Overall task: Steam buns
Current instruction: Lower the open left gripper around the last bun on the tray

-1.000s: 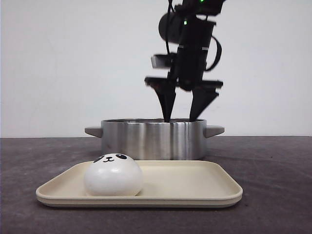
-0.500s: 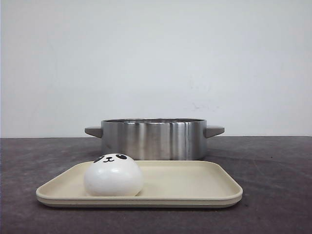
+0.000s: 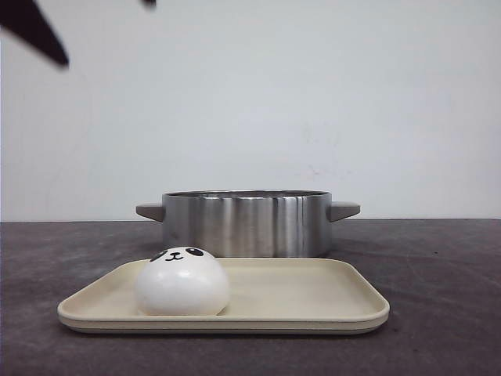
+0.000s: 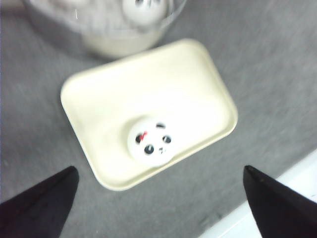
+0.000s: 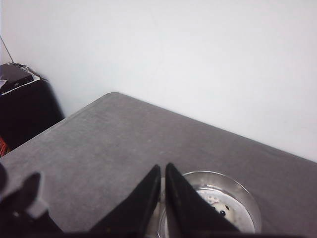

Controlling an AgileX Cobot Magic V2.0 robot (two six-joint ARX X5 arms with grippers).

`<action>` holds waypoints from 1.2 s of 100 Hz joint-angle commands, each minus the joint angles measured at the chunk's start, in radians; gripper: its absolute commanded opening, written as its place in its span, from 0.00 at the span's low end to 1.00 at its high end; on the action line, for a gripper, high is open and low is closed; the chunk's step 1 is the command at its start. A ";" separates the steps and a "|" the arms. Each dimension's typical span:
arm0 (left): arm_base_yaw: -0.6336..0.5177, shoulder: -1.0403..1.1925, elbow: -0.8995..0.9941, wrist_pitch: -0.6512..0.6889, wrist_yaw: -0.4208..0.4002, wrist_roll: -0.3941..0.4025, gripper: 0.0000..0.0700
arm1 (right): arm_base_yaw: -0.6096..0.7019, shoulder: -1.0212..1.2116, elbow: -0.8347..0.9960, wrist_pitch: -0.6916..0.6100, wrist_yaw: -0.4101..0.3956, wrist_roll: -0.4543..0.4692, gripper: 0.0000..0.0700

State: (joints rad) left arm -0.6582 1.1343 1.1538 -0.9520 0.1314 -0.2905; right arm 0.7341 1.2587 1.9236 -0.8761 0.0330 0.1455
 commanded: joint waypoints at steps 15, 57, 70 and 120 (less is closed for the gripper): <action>-0.020 0.077 -0.114 0.062 0.005 -0.087 0.97 | 0.011 -0.006 0.023 -0.044 0.027 0.011 0.01; -0.071 0.335 -0.120 0.214 0.048 -0.097 0.97 | 0.011 -0.005 0.023 -0.045 0.024 0.032 0.01; -0.084 0.399 -0.119 0.248 0.048 -0.121 0.97 | 0.011 -0.005 0.023 -0.046 0.024 0.032 0.01; -0.101 0.499 -0.119 0.303 -0.027 -0.122 0.96 | 0.011 -0.005 0.023 -0.080 0.024 0.031 0.01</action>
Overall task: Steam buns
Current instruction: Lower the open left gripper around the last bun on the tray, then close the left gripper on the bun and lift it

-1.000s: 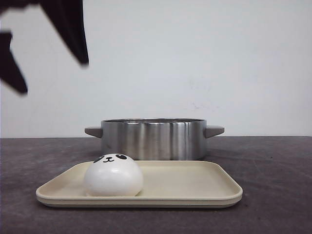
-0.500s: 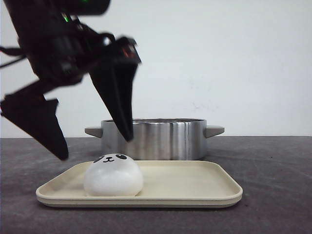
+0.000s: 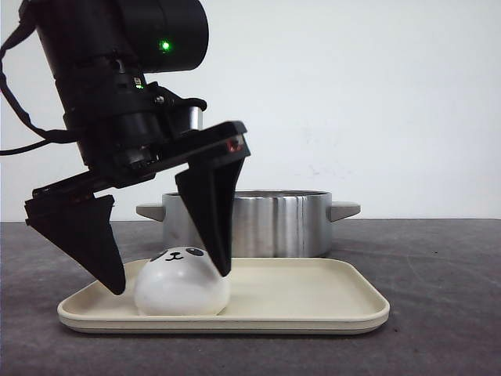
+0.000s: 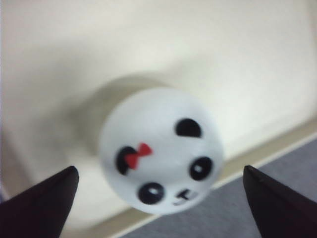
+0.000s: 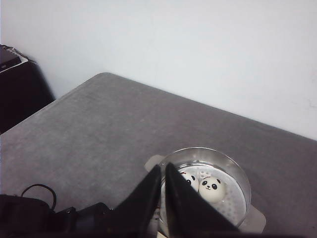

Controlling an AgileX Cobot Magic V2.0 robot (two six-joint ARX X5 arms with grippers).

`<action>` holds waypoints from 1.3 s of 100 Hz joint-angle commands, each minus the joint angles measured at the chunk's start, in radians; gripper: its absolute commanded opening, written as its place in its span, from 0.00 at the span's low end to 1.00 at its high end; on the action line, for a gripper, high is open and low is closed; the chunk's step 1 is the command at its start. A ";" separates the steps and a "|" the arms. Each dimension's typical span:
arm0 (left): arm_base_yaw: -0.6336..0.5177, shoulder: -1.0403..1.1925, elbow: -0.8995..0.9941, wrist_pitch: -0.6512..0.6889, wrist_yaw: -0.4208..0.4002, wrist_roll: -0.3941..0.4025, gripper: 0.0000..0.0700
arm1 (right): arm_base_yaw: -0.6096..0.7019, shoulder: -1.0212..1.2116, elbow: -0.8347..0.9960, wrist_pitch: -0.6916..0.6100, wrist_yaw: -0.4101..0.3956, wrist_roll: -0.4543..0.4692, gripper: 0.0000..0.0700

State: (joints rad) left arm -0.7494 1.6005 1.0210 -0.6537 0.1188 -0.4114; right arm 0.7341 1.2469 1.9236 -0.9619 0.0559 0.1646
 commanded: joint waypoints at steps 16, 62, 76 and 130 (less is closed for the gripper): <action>-0.010 0.058 0.013 0.004 -0.014 -0.003 0.96 | 0.011 0.007 0.023 0.006 0.000 0.012 0.01; -0.011 0.060 0.013 0.023 -0.026 0.008 0.09 | 0.011 0.007 0.023 -0.019 0.000 0.012 0.01; -0.011 0.060 0.013 0.024 -0.026 0.027 0.00 | 0.011 0.007 0.023 -0.027 0.000 0.012 0.01; -0.050 -0.188 0.205 0.173 -0.027 0.051 0.00 | 0.031 0.007 0.023 -0.026 -0.003 0.018 0.01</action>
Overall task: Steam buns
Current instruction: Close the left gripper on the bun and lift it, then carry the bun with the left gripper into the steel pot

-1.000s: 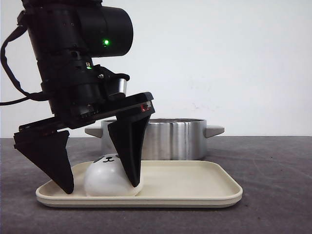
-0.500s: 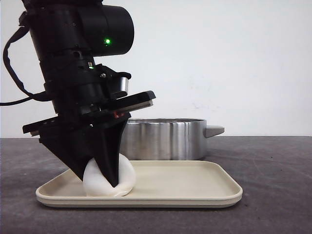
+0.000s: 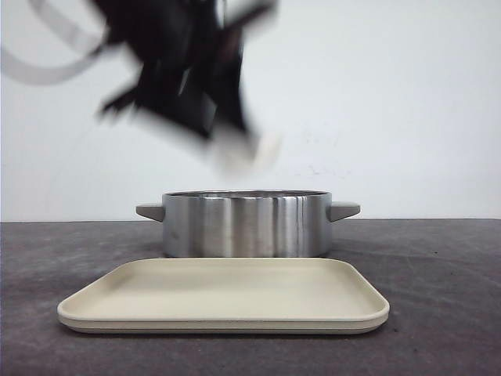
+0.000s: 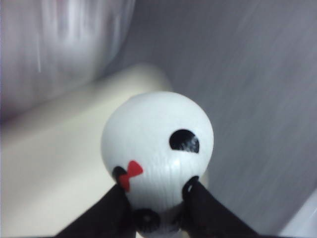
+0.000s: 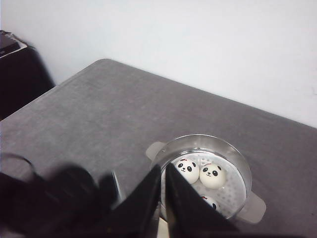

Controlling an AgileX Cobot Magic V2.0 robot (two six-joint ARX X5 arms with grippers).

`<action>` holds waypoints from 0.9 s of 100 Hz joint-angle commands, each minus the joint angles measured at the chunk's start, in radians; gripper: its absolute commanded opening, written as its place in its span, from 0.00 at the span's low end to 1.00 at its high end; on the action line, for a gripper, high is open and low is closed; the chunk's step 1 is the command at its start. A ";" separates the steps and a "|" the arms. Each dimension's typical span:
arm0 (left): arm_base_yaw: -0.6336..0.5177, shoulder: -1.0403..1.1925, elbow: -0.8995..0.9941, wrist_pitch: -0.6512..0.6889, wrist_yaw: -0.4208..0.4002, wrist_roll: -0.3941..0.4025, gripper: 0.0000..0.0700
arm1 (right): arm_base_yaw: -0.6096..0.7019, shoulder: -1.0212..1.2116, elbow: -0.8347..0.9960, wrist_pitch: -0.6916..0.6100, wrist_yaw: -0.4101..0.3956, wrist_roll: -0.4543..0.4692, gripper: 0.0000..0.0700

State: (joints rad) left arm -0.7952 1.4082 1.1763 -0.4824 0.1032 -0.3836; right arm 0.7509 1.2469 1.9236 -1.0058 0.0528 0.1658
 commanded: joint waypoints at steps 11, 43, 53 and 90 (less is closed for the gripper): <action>0.022 0.006 0.153 -0.013 -0.013 0.071 0.00 | 0.026 0.007 0.023 0.034 0.000 0.019 0.01; 0.161 0.129 0.337 -0.018 -0.014 0.138 0.00 | 0.048 0.007 0.023 0.051 0.001 0.032 0.01; 0.207 0.204 0.367 -0.029 -0.011 0.138 0.00 | 0.048 0.007 0.023 0.072 0.001 0.032 0.01; 0.246 0.416 0.372 -0.033 0.017 0.137 0.00 | 0.048 0.007 0.023 0.085 0.001 0.032 0.01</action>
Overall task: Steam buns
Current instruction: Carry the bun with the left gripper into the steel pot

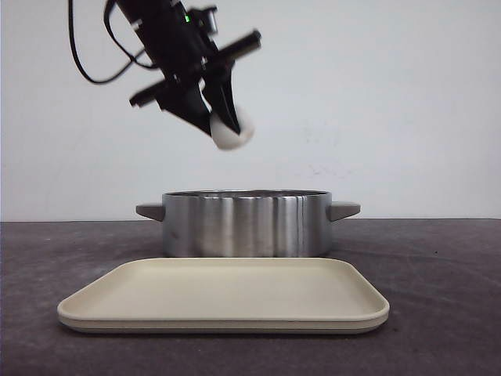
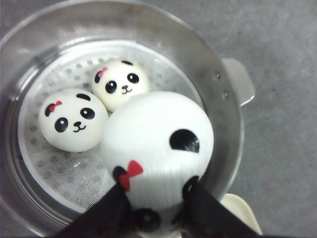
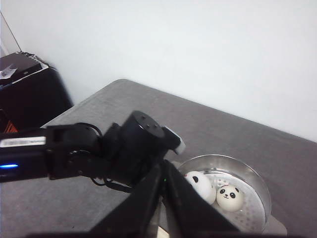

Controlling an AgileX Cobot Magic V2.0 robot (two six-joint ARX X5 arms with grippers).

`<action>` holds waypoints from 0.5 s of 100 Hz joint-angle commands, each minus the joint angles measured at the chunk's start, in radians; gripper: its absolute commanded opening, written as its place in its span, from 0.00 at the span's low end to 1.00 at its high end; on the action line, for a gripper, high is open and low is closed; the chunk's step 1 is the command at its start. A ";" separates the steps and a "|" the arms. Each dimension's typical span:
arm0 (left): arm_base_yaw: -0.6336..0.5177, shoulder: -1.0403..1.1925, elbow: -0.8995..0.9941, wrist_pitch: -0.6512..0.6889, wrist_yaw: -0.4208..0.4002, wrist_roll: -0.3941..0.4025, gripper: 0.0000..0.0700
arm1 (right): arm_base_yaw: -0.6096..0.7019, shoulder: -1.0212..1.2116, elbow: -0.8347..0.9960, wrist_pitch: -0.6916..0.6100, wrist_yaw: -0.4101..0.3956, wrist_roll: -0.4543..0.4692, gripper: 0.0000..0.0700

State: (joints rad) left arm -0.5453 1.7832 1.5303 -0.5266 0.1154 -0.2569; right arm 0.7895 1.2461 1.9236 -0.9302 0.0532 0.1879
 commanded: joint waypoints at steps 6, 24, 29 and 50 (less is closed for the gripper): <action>-0.004 0.070 0.018 0.009 0.004 0.012 0.00 | 0.009 0.008 0.023 0.008 0.000 0.011 0.01; -0.001 0.132 0.018 0.000 0.004 0.013 0.00 | 0.009 0.008 0.023 -0.005 0.000 0.013 0.01; -0.001 0.143 0.018 0.003 0.004 0.013 0.01 | 0.009 0.008 0.023 -0.008 0.001 0.015 0.01; 0.002 0.167 0.018 0.005 -0.011 0.030 0.18 | 0.009 0.008 0.023 -0.016 0.001 0.022 0.01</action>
State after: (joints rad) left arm -0.5419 1.9183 1.5303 -0.5274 0.1070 -0.2508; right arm 0.7895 1.2461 1.9236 -0.9539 0.0532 0.1921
